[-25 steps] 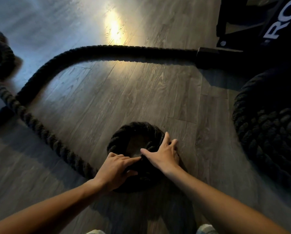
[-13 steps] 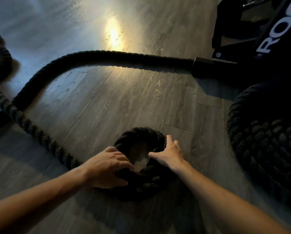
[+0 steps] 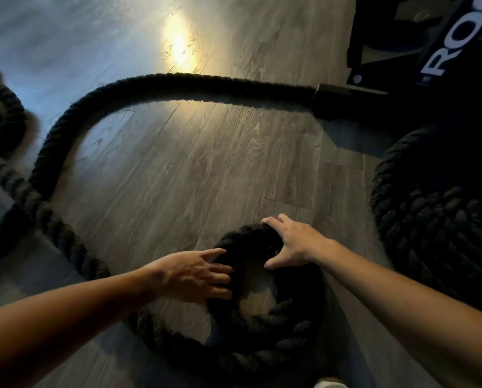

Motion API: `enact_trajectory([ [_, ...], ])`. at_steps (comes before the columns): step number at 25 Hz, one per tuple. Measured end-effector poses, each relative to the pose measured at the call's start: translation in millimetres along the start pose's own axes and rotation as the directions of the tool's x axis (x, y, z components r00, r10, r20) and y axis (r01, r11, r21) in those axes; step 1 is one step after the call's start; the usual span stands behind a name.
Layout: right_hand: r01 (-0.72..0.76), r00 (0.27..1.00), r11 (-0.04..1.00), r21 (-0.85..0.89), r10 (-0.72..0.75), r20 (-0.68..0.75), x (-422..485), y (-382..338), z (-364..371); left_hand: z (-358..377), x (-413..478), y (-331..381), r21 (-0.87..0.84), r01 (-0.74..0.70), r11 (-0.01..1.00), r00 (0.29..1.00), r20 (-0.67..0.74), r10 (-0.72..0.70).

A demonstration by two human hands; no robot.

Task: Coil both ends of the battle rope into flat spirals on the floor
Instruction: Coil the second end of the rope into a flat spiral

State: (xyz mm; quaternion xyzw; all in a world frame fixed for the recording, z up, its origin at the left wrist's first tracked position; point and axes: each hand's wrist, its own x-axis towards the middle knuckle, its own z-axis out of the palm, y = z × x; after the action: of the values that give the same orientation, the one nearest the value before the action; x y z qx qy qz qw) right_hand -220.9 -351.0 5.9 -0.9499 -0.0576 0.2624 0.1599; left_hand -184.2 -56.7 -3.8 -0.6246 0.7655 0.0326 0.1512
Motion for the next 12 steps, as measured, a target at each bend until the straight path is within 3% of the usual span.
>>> enact_trajectory([
  [3, -0.044, 0.979, 0.985, 0.168, 0.076, -0.187, -11, -6, 13, -1, -2, 7, -0.036, 0.076, 0.996, 0.996, -0.045, -0.077],
  [6, -0.219, 0.875, 0.872, 0.438, 0.375, -0.308, -32, -19, 44, -6, -4, 23, -0.091, 0.310, 0.946, 0.946, -0.076, -0.317],
  [9, -0.238, 0.791, 0.741, 0.628, 0.523, -0.317, -44, -35, 74, -14, 12, 39, -0.237, 0.656, 0.716, 0.734, -0.018, -0.679],
  [11, -0.203, 0.820, 0.659, 0.724, 0.519, -0.243, -44, -44, 78, -21, 25, 40, -0.337, 0.795, 0.505, 0.562, 0.094, -0.822],
  [12, -0.202, 0.848, 0.629, 0.750, 0.496, -0.187, -41, -48, 76, -23, 30, 40, -0.356, 0.821, 0.446, 0.514, 0.120, -0.850],
])
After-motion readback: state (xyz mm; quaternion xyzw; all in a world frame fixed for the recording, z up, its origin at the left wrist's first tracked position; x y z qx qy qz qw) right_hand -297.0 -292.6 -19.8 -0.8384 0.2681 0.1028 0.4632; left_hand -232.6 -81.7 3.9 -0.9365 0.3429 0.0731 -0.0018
